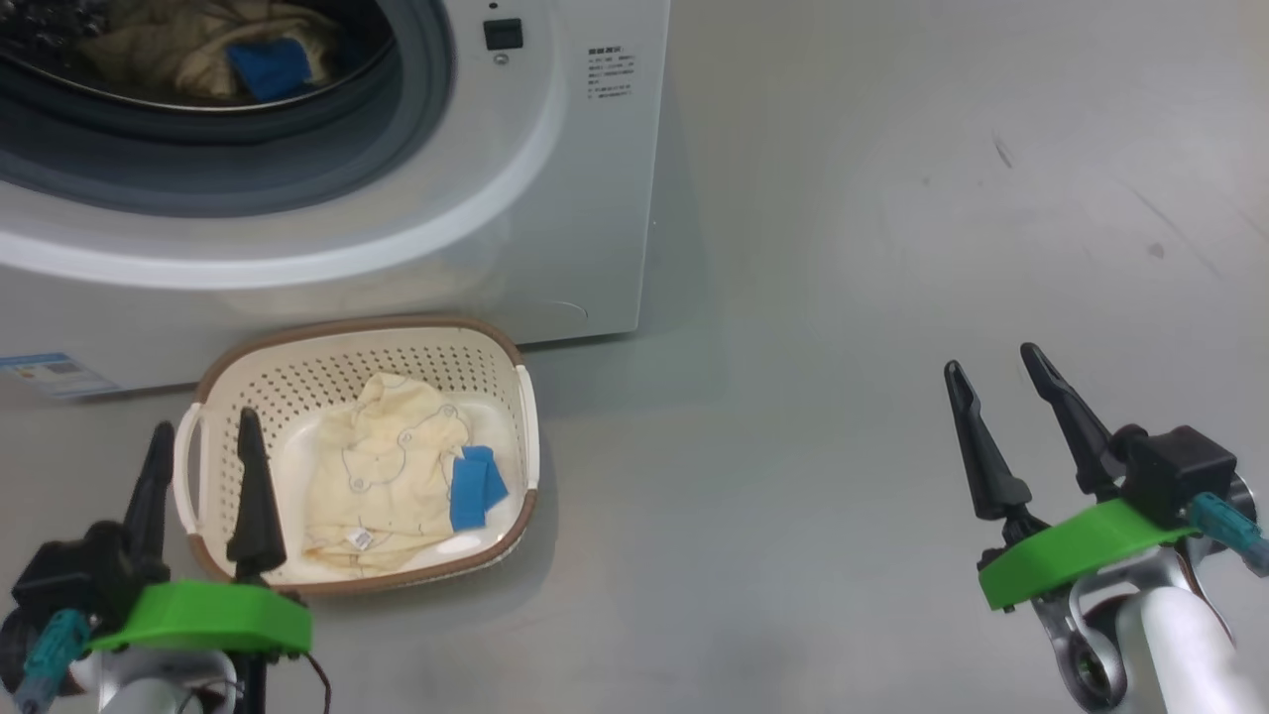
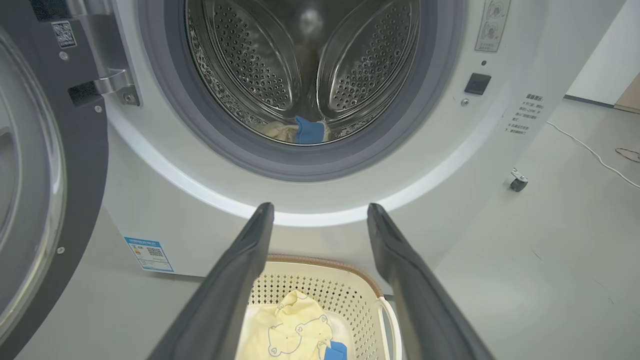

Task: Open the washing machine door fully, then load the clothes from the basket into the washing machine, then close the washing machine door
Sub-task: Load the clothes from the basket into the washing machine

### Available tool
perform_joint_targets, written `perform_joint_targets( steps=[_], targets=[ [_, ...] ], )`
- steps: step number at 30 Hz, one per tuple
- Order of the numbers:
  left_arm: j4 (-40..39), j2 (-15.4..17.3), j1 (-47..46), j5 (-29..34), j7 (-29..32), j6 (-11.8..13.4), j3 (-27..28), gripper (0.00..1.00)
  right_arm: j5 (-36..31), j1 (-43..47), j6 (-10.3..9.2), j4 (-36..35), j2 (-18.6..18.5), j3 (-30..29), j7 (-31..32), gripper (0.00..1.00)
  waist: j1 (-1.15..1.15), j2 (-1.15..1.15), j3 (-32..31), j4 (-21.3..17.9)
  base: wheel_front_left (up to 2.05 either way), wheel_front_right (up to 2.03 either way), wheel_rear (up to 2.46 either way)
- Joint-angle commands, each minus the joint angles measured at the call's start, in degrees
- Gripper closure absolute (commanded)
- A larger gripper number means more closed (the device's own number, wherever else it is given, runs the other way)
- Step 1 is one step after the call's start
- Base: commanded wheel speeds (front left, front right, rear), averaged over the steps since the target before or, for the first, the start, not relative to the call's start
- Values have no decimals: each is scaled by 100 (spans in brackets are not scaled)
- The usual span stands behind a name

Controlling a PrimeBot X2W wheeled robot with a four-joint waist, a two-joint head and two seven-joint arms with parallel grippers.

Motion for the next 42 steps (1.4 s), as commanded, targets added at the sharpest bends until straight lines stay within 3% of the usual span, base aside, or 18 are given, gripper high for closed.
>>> perform_joint_targets(
  steps=[1,23,42],
  targets=[
    [-221,101,-9,58,-66,256,184,0,-53,10,1,-233,-61,58,30,0,1,-1,-250,157,0,0,0],
    [-484,-68,1023,95,-32,530,-112,0,-346,682,1,-813,-61,-46,609,0,1,-1,-1152,461,0,0,0],
    [-534,-10,1095,68,-12,602,-117,0,-265,850,1,-912,-61,-41,660,0,1,-1,-1301,447,0,0,0]
  ],
)
